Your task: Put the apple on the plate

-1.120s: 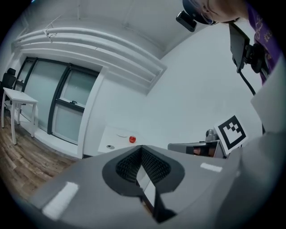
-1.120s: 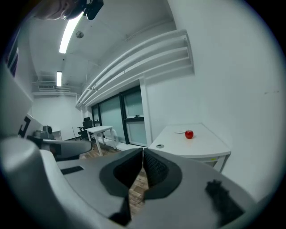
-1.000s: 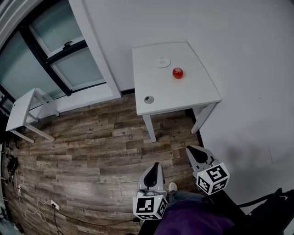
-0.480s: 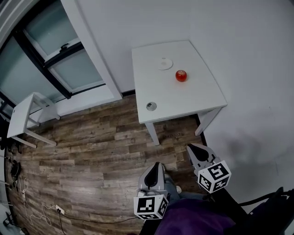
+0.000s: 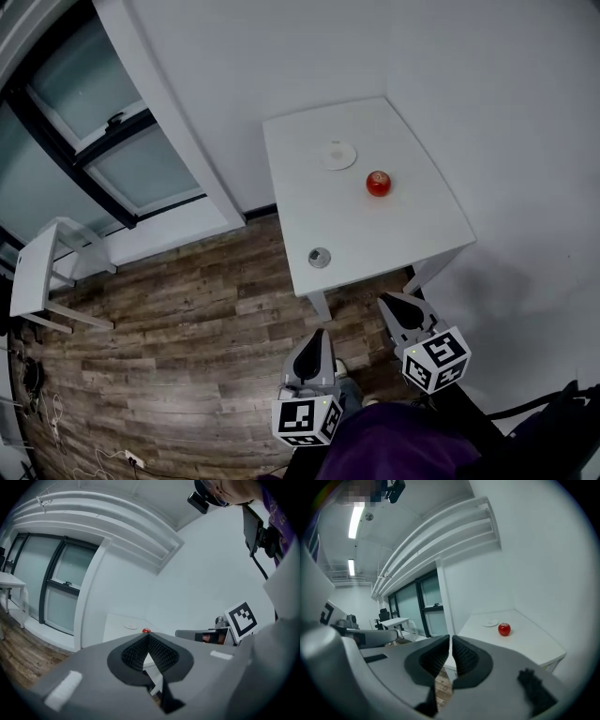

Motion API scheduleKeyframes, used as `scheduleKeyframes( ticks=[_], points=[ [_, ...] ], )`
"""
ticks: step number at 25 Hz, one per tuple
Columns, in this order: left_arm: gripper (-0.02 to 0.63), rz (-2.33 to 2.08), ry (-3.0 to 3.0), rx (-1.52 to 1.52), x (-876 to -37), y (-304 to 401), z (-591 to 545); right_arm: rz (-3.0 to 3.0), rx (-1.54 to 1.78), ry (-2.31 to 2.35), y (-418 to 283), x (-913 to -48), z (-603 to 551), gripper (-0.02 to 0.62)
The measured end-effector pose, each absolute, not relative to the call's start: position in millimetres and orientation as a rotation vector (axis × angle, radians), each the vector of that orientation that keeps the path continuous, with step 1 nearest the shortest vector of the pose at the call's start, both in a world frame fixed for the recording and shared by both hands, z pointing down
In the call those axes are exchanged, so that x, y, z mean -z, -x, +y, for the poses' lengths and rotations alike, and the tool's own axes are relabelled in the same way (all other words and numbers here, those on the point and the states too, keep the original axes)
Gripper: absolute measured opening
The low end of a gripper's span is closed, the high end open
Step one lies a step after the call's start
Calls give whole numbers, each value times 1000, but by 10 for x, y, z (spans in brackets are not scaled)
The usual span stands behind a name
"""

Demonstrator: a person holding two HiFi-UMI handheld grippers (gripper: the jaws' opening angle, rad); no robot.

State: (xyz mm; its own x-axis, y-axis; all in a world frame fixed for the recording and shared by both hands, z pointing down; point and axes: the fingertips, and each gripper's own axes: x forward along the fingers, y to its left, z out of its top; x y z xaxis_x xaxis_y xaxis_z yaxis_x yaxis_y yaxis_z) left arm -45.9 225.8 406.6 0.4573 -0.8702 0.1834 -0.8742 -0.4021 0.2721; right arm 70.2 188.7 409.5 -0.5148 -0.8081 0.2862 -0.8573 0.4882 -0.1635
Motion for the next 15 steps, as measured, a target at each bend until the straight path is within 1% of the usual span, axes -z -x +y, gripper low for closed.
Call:
scheduleKeyframes(
  ticks=[8,15],
  points=[
    [8,-1426,-2406,-45,-4152,703,1648,-2524,-438,-1496,-503,-4142,1324,11],
    [8,-1408,-2374,-65,-4275,798,1397,-2488,-456,-1508,-480,-4223,1050,11]
  ],
)
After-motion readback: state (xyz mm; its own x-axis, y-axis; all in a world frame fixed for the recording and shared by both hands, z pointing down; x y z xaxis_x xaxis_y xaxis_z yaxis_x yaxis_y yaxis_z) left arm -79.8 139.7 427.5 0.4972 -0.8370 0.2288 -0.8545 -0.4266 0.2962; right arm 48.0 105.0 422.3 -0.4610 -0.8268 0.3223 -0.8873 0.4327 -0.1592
